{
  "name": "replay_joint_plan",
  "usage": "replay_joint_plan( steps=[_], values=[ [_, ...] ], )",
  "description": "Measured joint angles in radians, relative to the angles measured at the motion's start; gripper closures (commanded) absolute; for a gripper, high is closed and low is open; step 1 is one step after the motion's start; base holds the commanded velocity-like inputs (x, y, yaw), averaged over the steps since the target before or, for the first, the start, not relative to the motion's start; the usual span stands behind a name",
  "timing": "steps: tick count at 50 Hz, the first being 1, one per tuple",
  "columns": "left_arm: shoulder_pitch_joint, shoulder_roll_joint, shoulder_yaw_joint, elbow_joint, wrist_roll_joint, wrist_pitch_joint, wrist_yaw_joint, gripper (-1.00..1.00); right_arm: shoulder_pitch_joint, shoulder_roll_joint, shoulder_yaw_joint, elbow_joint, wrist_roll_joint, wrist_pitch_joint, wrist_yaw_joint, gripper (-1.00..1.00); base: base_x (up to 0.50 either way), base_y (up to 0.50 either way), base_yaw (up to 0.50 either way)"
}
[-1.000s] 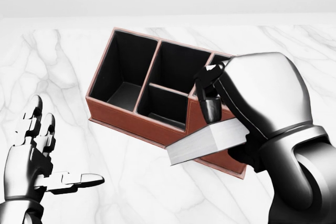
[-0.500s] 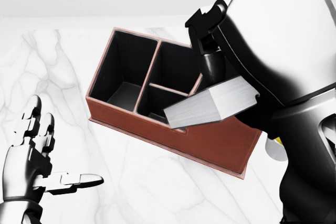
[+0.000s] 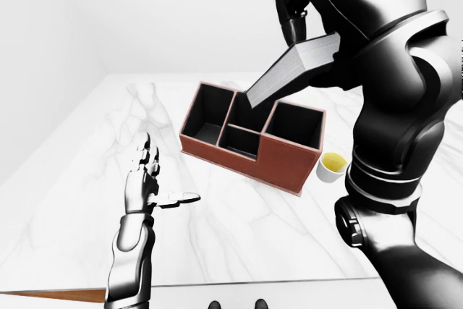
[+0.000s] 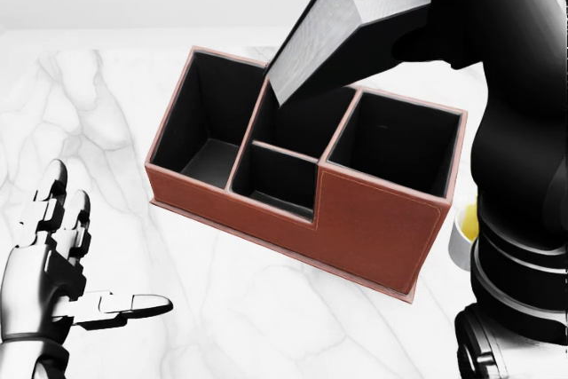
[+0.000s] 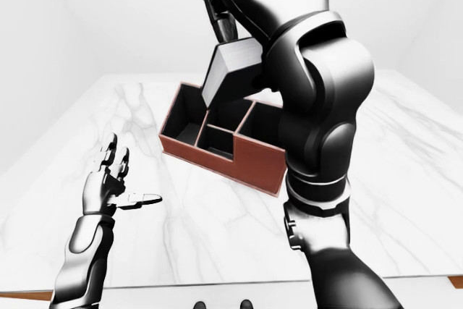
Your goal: Pick up the book and place it in the right compartment of the caddy.
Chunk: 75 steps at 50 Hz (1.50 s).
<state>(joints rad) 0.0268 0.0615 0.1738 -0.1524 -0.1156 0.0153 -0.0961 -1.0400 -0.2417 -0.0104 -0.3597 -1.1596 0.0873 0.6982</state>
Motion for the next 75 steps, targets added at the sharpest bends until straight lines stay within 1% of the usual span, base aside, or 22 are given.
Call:
replay_joint_plan(
  steps=[9,24,29,35,42,48,58,68,75],
  values=[
    [-0.001,0.000,-0.001,0.003,-0.002,-0.001,-0.002,-1.00,-0.153,-0.049,-0.011,0.293,0.034,0.000,0.000,1.00,0.00,0.00,0.00],
    [0.001,-0.001,0.000,0.003,-0.002,-0.003,0.000,-1.00,-0.444,-0.125,-0.005,0.888,0.048,0.000,0.000,1.00,0.00,0.00,0.00],
    [0.001,-0.001,0.000,0.005,-0.003,-0.004,0.001,-1.00,-0.514,-0.139,-0.001,1.035,0.050,0.000,0.000,1.00,0.00,0.00,0.00],
    [0.000,-0.001,0.000,0.005,-0.004,-0.004,0.002,-1.00,-0.570,-0.150,0.005,1.162,0.052,0.000,0.000,1.00,0.00,0.00,0.00],
    [0.000,-0.001,0.001,0.005,-0.006,-0.004,0.002,-1.00,-0.618,-0.158,0.011,1.282,0.055,0.000,0.000,1.00,0.00,0.00,0.00],
    [0.000,0.000,0.004,0.007,-0.009,-0.006,0.002,-1.00,-0.633,-0.161,0.017,1.352,0.056,0.000,0.000,1.00,0.00,0.00,0.00],
    [0.001,0.002,0.009,0.007,-0.013,-0.007,0.003,-1.00,-0.631,-0.162,0.027,1.448,0.057,-0.001,0.000,1.00,0.00,0.00,0.00],
    [0.000,0.002,0.010,0.013,-0.013,-0.010,0.003,-1.00,-0.614,-0.163,0.036,1.514,0.047,-0.010,-0.001,1.00,0.00,0.00,0.00],
    [-0.001,0.003,0.010,0.019,-0.012,-0.014,0.003,-1.00,-0.602,-0.162,0.039,1.549,0.042,-0.017,-0.025,1.00,0.00,0.00,0.00]
  ],
)
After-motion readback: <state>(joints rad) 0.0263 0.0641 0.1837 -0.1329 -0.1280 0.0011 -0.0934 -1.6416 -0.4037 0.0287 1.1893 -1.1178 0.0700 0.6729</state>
